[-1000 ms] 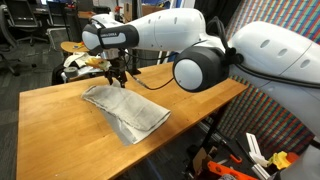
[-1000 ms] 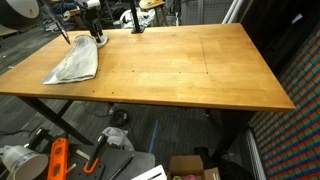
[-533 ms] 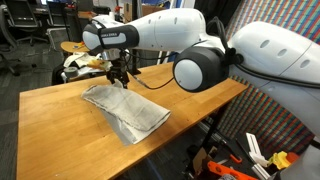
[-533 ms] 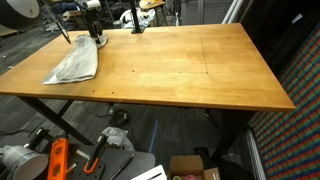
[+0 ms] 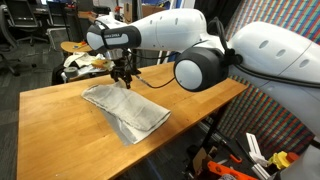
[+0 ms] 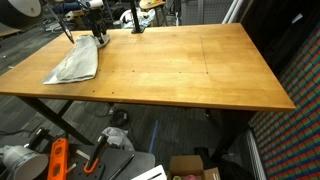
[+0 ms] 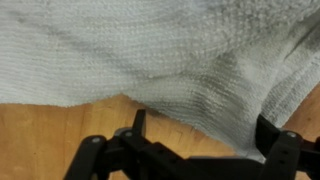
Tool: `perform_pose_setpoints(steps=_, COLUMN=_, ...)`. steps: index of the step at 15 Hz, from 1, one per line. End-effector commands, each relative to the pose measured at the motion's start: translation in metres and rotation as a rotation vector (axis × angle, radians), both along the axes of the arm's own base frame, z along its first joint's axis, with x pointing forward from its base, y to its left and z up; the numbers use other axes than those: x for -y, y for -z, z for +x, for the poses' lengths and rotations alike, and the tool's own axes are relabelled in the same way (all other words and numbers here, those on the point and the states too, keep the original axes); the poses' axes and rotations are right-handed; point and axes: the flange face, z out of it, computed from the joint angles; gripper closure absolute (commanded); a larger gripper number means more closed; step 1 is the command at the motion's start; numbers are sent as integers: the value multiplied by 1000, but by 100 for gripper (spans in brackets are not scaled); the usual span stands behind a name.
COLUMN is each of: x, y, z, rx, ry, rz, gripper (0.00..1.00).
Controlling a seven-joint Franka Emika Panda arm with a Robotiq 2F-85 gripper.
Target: Fold the towel on the table.
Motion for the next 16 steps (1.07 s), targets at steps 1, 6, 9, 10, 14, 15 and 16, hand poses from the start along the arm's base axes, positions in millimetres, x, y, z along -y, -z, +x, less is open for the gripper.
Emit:
perform_pose_setpoints(steps=1, x=14, y=2, z=2, rx=1, ry=36, rz=-34, gripper=0)
perform_pose_setpoints(steps=6, x=22, y=7, z=1, rx=-23, ry=38, rz=-39, gripper=0)
perform_pose_setpoints(steps=9, x=30, y=10, z=-1, rx=-46, ry=-9, rz=-78, gripper=0)
perform_pose_setpoints(steps=10, x=34, y=12, z=-1, rx=-55, ry=-21, rz=-97, gripper=0)
perform_pose_setpoints(steps=14, x=41, y=14, z=-2, rx=-72, ry=-54, rz=-122, gripper=0)
perform_pose_setpoints(steps=15, x=42, y=15, z=-2, rx=-73, ry=-62, rz=-127, gripper=0)
perform_pose_setpoints(steps=16, x=43, y=15, z=-1, rx=-70, ry=-67, rz=-130, gripper=0)
